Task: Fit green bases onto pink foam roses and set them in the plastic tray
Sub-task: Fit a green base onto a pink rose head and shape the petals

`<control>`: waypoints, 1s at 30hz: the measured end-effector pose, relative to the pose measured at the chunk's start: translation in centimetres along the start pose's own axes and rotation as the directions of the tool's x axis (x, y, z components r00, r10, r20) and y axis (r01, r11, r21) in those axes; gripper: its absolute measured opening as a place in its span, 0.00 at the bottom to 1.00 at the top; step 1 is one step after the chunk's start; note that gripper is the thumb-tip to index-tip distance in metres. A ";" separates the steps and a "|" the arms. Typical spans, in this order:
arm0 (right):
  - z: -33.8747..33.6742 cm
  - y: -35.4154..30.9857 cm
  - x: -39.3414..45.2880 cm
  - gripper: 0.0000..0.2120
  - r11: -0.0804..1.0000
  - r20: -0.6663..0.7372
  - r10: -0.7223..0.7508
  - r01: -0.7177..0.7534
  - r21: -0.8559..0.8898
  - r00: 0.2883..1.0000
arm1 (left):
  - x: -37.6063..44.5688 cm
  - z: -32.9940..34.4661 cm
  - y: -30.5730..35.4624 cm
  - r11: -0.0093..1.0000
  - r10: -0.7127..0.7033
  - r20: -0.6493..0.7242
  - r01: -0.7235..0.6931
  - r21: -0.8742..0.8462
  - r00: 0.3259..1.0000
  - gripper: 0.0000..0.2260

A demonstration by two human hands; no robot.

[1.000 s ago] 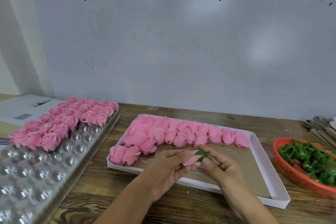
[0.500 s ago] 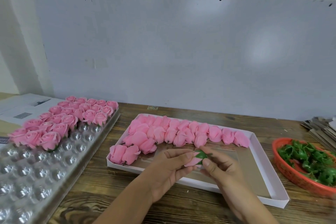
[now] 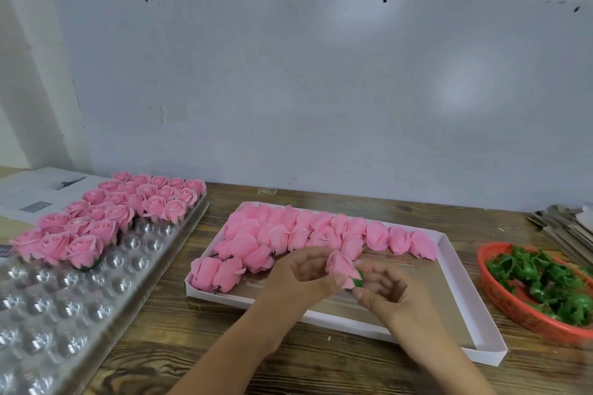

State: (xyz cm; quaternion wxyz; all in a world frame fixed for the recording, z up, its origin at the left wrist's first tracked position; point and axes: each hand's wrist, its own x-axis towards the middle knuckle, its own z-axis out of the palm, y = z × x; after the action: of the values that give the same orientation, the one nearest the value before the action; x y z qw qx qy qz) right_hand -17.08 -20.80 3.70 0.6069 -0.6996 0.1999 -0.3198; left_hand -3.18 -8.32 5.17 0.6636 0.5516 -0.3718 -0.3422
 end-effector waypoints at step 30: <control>2.8 -0.7 -2.2 0.13 0.829 0.528 0.164 -0.406 0.384 0.833 | -1.1 0.8 -0.3 0.997 0.032 0.225 -0.047 0.064 0.974 0.19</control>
State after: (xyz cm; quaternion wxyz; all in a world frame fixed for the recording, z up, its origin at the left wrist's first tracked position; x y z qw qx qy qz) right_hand -16.81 -17.15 3.78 0.8328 -0.5437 0.0652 -0.0811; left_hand -4.37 -7.80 4.85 0.6046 0.5247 -0.4668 -0.3759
